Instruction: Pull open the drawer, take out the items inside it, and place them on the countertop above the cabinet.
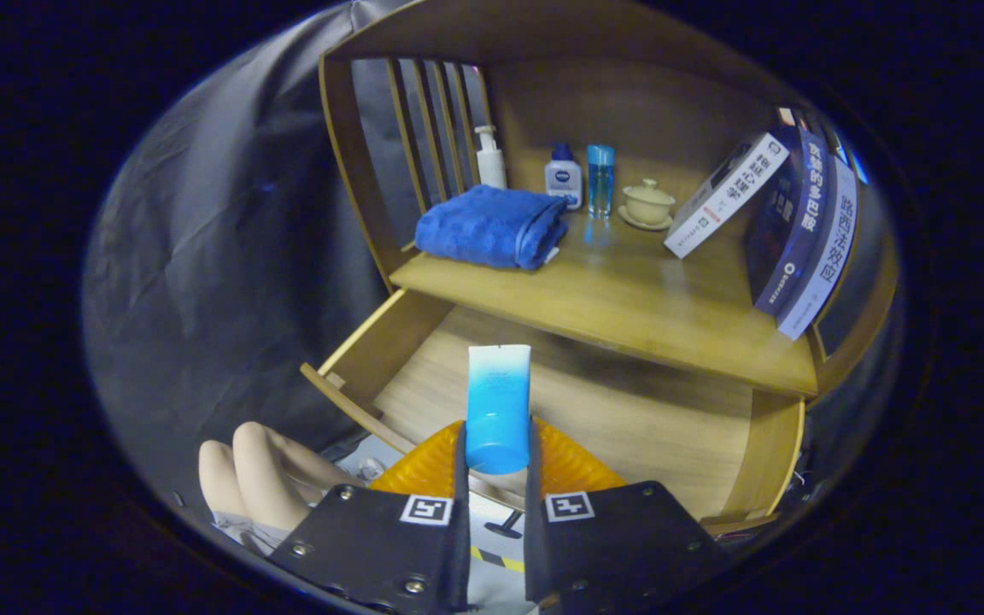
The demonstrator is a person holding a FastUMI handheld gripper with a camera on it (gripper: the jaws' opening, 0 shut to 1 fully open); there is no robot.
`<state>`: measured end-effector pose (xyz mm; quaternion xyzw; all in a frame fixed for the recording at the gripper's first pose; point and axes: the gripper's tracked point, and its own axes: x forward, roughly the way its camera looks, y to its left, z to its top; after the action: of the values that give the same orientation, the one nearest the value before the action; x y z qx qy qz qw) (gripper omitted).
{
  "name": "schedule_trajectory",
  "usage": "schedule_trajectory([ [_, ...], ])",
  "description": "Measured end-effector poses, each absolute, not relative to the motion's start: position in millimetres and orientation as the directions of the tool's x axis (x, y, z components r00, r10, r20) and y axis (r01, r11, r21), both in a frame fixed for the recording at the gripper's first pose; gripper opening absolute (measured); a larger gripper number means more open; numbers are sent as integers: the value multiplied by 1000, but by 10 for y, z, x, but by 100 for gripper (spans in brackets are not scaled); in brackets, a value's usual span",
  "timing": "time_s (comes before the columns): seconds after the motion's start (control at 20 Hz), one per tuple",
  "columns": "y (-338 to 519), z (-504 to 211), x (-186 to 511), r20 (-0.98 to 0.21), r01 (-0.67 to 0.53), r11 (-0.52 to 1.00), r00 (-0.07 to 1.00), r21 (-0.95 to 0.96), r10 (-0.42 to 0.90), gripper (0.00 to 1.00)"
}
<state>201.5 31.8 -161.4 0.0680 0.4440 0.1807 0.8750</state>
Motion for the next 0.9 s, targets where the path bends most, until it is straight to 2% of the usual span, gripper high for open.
schedule_trajectory([
  [0.2,208,-1418,2199,-722,-230,942,605,243,334,25],
  [0.55,-197,-1691,2905,-718,-113,994,691,6,83,25],
  [0.9,-235,-2209,3412,-753,-49,995,657,-90,-36,26],
])
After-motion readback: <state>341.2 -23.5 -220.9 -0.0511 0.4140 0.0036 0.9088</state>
